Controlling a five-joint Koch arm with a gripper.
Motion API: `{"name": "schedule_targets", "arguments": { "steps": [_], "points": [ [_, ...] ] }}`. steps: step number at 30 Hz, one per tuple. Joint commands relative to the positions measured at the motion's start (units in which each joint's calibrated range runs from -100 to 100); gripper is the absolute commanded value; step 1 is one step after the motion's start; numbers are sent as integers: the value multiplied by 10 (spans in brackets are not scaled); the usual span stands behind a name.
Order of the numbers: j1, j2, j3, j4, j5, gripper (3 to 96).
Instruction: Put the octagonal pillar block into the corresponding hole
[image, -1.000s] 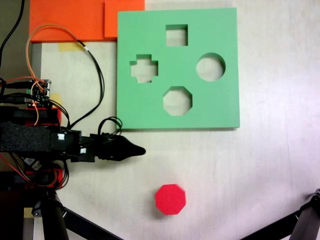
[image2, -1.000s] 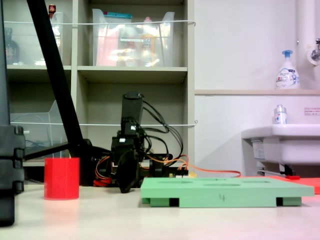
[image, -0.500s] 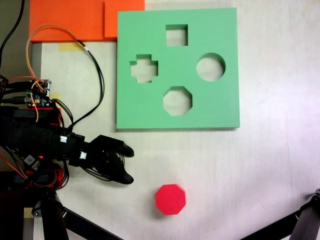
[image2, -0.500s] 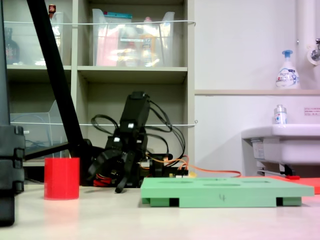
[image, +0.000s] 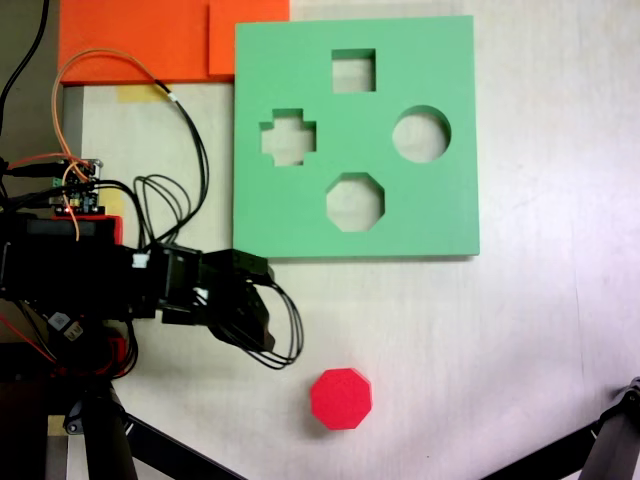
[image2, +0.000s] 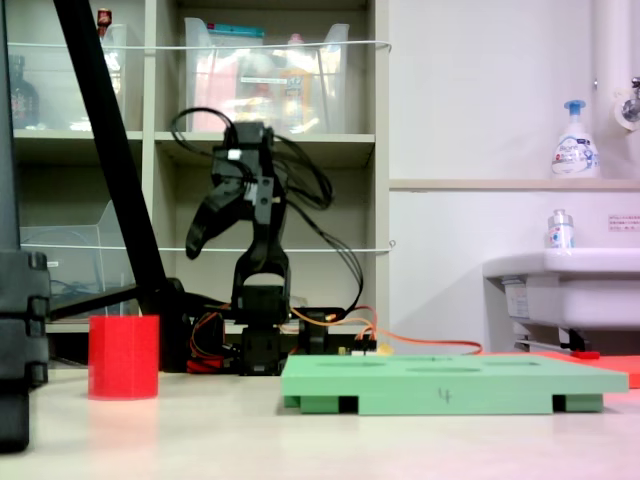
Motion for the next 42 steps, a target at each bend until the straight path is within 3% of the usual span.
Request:
{"name": "schedule_targets", "arguments": {
  "steps": [1, 4, 11, 13, 25, 35, 38, 42],
  "points": [
    [-4, 64, 56, -69, -1, 465],
    [-17, 126, 76, -61, -11, 505],
    [-42, 308, 146, -56, -44, 909],
    [-50, 368, 176, -56, -56, 952],
    [-80, 696, 359, -55, -87, 951],
    [-96, 814, 358, -37, -95, 946],
    [-96, 832, 356, -28, -97, 868],
    [-102, 833, 343, -27, -98, 668]
  ]
}}
